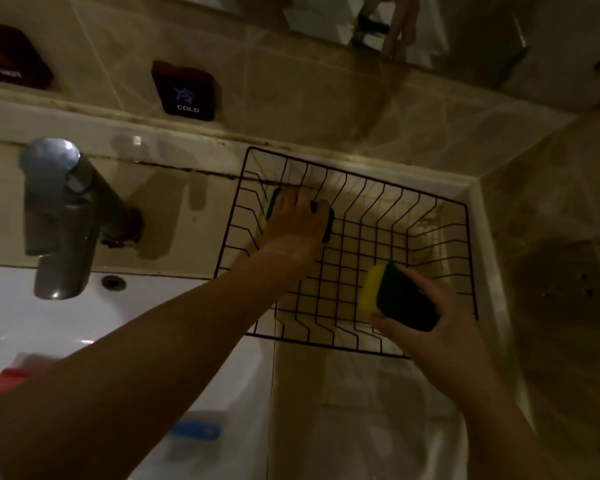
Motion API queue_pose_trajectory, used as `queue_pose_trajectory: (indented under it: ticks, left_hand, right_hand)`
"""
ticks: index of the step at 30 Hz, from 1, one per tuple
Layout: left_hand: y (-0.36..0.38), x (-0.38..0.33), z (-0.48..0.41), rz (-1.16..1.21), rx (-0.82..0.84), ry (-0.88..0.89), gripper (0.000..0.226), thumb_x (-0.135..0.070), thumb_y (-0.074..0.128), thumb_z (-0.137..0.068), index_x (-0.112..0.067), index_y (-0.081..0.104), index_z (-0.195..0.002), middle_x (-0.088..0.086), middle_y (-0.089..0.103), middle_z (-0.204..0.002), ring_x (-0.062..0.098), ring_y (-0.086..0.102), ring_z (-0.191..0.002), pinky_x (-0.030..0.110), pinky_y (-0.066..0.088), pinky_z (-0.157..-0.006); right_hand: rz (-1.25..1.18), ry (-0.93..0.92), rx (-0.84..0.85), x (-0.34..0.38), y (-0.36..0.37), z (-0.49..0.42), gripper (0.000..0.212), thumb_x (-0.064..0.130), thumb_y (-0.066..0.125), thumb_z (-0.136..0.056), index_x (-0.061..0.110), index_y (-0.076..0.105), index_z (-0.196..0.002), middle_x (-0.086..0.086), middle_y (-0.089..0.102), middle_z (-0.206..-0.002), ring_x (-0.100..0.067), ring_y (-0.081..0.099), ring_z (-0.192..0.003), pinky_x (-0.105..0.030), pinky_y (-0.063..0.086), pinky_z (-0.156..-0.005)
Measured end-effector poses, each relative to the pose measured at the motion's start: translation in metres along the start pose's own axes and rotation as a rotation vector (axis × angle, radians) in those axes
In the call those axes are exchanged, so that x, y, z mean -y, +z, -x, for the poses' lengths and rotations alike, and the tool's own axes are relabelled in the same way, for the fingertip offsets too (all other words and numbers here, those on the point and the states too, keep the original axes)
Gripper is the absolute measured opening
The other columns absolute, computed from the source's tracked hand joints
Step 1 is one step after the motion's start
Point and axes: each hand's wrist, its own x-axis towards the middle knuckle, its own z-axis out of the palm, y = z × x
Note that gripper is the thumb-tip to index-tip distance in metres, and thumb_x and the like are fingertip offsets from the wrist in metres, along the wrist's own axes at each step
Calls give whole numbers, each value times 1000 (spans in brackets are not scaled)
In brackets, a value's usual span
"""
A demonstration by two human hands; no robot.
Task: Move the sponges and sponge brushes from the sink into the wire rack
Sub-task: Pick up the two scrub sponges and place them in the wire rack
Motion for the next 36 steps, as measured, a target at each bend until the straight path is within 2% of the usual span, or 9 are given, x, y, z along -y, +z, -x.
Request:
queue_pose_trajectory:
  ticks: [9,12,15,17,20,23,26,29,36]
  left_hand:
    - [-14,16,12,274,42,50,72,0,64,-78,-14,36,-143,13,19,-155,31,21,-142,43,40,-108]
    - [-32,26,26,324,-227,14,57,-2,64,-75,-17,53,-129,11,33,-148,30,29,-138,42,41,-107]
    - [-40,38,45,342,-502,-249,73,-15,72,-71,-23,40,-136,15,37,-146,35,37,-133,45,44,-101]
    - [-36,45,57,391,-378,-380,92,-25,73,-76,-20,19,-150,23,27,-151,40,45,-128,44,47,-95]
    - [-21,49,65,392,-201,-406,93,-18,65,-84,-15,3,-154,24,32,-145,34,61,-101,33,47,-71]
    - [-14,51,63,495,-166,-458,90,-14,61,-85,-24,2,-153,15,55,-115,27,61,-84,36,49,-66]
    - [-10,51,60,542,-171,-454,88,-10,63,-83,-24,8,-150,9,55,-94,24,59,-77,34,45,-62]
    - [-9,53,56,551,-142,-462,90,-6,63,-81,-22,7,-150,12,56,-97,28,61,-82,35,45,-64]
    - [-7,52,56,541,-143,-463,94,-5,64,-82,-21,3,-151,14,56,-106,25,58,-81,32,42,-63]
  right_hand:
    - [11,-38,51,11,6,-19,67,29,85,-63,48,49,-115,23,51,-108,5,51,-98,-14,41,-72]
    - [69,-91,75,25,11,-36,63,34,85,-62,48,49,-112,21,51,-105,4,51,-96,-17,41,-71]
    - [129,-156,94,46,17,-60,59,34,86,-62,45,52,-109,19,51,-101,2,51,-91,-18,41,-68]
    - [190,-225,98,62,26,-76,54,35,83,-65,38,57,-112,22,48,-93,-2,52,-92,-26,46,-77]
    - [249,-332,121,84,42,-99,47,33,80,-68,22,62,-110,17,57,-87,-19,56,-98,-48,48,-92]
    - [345,-394,138,87,63,-120,44,33,79,-69,16,65,-107,-3,69,-97,-23,61,-95,-45,52,-86]
    - [347,-420,111,78,80,-131,45,38,81,-68,12,66,-102,-5,68,-94,-25,61,-93,-40,51,-82]
    - [325,-399,88,72,92,-136,45,41,82,-64,19,66,-100,0,64,-92,-23,59,-94,-32,46,-79]
    - [531,-276,78,66,115,-161,68,61,72,-62,36,52,-122,2,56,-129,-25,44,-125,-43,37,-103]
